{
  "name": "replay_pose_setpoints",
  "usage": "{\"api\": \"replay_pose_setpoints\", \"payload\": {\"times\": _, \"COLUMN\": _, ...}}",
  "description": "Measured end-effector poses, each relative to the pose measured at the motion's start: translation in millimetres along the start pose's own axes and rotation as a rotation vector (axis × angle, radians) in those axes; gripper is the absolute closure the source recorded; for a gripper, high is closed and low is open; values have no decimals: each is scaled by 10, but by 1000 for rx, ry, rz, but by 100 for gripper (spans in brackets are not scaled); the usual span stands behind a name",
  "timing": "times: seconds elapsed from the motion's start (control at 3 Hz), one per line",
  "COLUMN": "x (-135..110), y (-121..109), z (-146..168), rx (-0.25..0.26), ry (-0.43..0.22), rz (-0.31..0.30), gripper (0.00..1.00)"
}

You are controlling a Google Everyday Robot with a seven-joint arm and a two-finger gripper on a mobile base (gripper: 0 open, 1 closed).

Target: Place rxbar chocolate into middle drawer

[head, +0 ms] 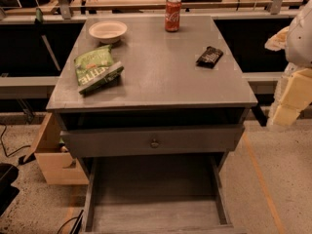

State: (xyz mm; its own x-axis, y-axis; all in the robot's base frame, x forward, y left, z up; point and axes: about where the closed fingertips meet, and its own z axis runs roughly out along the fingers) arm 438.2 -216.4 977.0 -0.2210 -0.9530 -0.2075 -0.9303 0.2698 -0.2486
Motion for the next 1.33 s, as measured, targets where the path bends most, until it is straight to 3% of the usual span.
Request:
{"api": "replay_pose_setpoints", "payload": {"times": 0.33, "x": -1, "y": -1, "z": -1, "rx": 0, "ry": -1, "rz": 0, "gripper": 0}}
{"api": "replay_pose_setpoints", "payload": {"times": 0.67, "x": -84, "y": -197, "z": -80, "rx": 42, "ry": -88, "rz": 58, "gripper": 0}}
{"api": "replay_pose_setpoints", "payload": {"times": 1.33, "x": -385, "y": -1123, "z": 89, "rx": 130, "ry": -446, "rz": 453, "gripper": 0}}
